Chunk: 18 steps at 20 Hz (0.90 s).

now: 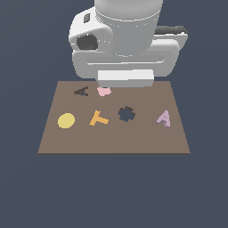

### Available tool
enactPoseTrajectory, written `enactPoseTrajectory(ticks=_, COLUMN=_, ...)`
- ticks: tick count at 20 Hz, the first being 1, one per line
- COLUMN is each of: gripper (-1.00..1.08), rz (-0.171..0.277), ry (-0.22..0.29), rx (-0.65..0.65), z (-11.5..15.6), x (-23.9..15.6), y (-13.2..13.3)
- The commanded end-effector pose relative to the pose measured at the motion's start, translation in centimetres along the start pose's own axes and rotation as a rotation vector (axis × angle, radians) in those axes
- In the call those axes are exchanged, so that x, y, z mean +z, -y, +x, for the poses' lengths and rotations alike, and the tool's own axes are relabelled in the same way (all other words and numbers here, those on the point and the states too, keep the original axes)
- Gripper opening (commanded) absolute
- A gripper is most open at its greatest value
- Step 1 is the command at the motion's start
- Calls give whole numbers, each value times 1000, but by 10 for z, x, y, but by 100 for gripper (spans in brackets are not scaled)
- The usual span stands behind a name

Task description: Insert a designated object into the corresponding slot on a board.

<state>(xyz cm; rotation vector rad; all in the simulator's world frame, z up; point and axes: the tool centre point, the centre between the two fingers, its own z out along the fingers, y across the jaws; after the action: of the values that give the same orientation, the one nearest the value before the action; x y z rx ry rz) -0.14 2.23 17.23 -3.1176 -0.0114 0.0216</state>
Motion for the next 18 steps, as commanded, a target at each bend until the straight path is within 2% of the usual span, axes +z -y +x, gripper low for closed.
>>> enactPoseTrajectory(ticks=1, gripper=100, rz=0, ry=0, rx=0, z=0, x=0, y=0)
enactPoseTrajectory(ticks=9, gripper=100, rz=-1, ry=-1, rx=27, z=0, x=8, y=10)
enactPoseTrajectory(ticks=18, gripper=100, rz=-5, ry=-6, rx=121, z=1, x=34, y=44)
